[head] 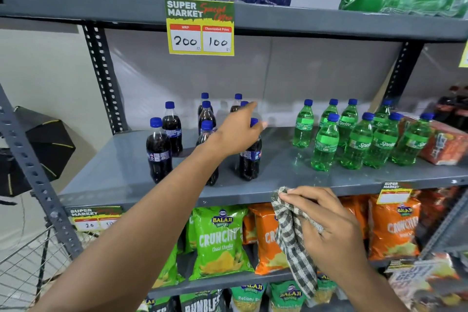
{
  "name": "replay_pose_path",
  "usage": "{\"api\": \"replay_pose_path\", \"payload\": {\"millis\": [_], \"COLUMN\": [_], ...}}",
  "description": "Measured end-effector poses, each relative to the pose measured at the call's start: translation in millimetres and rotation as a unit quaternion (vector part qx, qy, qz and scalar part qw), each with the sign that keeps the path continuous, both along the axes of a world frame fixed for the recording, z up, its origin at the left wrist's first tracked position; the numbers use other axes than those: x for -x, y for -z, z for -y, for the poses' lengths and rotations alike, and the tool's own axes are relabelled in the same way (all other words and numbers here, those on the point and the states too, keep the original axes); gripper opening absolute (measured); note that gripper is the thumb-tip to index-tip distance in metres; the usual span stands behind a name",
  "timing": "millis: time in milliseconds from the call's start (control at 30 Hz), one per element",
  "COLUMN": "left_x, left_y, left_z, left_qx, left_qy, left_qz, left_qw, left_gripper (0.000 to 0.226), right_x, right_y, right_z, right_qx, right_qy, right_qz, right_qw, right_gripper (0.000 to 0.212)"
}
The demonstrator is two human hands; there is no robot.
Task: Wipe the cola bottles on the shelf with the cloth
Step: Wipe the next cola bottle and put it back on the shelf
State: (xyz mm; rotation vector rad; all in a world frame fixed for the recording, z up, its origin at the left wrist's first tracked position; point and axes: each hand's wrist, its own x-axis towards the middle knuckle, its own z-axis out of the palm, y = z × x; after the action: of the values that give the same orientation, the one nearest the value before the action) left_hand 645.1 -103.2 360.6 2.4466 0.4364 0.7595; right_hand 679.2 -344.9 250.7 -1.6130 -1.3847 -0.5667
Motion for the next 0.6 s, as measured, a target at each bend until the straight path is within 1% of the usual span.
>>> {"api": "replay_pose_path", "payload": {"millis": [33,67,133,200,267,333,400,467,533,600], "left_x": [-3.9,-7.6,-13.3,-15.4,-14.9,-15.3,-14.4,-10.9,-5.4,0.7], "left_y": [0.4,1.5,5.0,10.3,16.0,20.4,24.3,24.5,19.2,11.4], "left_z": [-2.2,-3.9,-8.6,-12.5,-14.2,-15.3,-14.2,-10.9,-6.5,-1.5], "left_qx": [0.014,0.019,0.028,0.067,0.096,0.108,0.148,0.218,0.282,0.315], "left_qy": [-0.002,-0.004,-0.017,-0.026,-0.023,-0.001,0.038,0.078,0.114,0.150], "left_qz": [-0.034,-0.058,-0.062,-0.046,-0.022,0.000,0.027,0.075,0.135,0.164], "left_qw": [0.999,0.998,0.998,0.996,0.995,0.994,0.988,0.970,0.943,0.923], "left_gripper": [0.055,0.049,0.030,0.027,0.030,0.033,0.026,0.013,0.013,0.018], "right_x": [-0.5,-0.2,1.8,3.7,3.4,1.2,-0.8,-1.1,-2.3,-6.8], "right_y": [0.3,0.7,0.7,0.5,1.3,2.9,3.9,-0.8,-14.4,-35.2], "right_z": [1.6,3.9,6.7,7.7,8.7,9.1,9.0,8.7,7.9,5.5], "right_qx": [0.000,0.000,-0.003,-0.008,-0.010,-0.009,-0.005,-0.013,-0.031,-0.046], "right_qy": [-0.001,-0.002,-0.010,-0.015,-0.017,-0.015,-0.008,0.004,0.026,0.050], "right_qz": [0.003,0.007,0.016,0.016,0.008,-0.003,-0.013,-0.017,-0.003,0.023], "right_qw": [1.000,1.000,1.000,1.000,1.000,1.000,1.000,1.000,0.999,0.997], "right_gripper": [0.076,0.075,0.069,0.062,0.061,0.065,0.072,0.073,0.073,0.068]}}
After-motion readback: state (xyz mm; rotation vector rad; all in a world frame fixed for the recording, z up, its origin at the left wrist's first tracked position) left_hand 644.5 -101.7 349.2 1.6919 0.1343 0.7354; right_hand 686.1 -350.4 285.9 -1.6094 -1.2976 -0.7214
